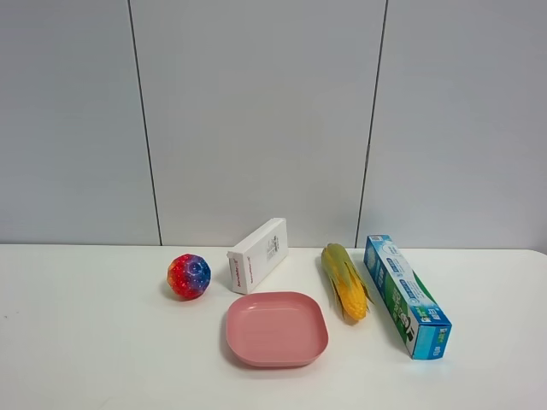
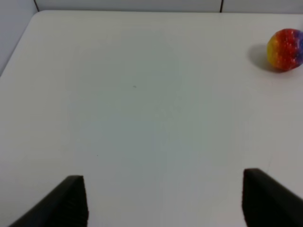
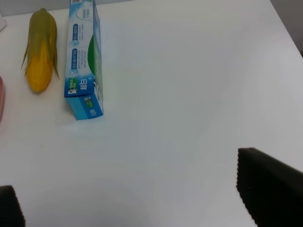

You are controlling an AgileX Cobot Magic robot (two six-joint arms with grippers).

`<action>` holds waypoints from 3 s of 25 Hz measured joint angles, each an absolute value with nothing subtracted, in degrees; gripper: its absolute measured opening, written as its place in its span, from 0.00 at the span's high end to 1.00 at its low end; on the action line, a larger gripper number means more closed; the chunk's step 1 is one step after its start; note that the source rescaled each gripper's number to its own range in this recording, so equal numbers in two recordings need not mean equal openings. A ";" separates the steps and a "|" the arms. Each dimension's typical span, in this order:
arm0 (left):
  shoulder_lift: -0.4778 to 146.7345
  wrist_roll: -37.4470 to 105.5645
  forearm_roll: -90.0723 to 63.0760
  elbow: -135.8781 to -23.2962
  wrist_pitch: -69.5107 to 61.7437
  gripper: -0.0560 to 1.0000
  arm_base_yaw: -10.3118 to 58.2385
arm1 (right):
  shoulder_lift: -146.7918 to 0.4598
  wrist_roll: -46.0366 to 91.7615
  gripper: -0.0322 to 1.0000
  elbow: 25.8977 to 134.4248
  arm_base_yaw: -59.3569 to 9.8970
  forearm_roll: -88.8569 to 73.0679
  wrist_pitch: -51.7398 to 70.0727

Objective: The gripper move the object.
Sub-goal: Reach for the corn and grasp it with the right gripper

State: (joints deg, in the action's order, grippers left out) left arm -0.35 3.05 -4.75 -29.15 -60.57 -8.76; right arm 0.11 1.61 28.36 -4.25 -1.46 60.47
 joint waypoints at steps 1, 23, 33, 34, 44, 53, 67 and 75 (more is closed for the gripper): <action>-0.35 3.05 -4.75 -29.15 -60.57 0.00 -8.76 | 0.11 1.61 0.00 28.36 -4.25 -1.46 60.47; -0.35 3.05 -4.75 -29.15 -60.57 0.00 -8.76 | 0.11 1.61 0.00 28.36 -4.25 -1.46 60.47; -0.35 3.05 -4.75 -29.15 -60.57 0.00 -8.76 | 0.11 1.61 0.00 28.36 -4.25 -1.46 60.47; -0.35 3.05 -4.75 -29.15 -60.57 0.00 -8.76 | 0.11 1.61 0.00 28.36 -4.25 -1.52 60.47; -0.35 3.05 -4.75 -29.15 -60.57 0.00 -8.76 | -13.86 10.38 0.00 43.17 -4.25 -3.27 58.91; -0.35 3.05 -4.75 -29.15 -60.57 0.00 -8.76 | -41.50 11.38 0.00 49.83 -4.25 -5.10 59.84; -0.35 3.05 -4.75 -29.15 -60.57 0.00 -8.76 | -82.25 -12.06 0.08 68.32 -23.25 2.95 51.19; -0.35 3.05 -4.75 -29.15 -60.57 0.00 -8.76 | -98.25 -17.98 0.14 81.29 -27.07 13.53 54.59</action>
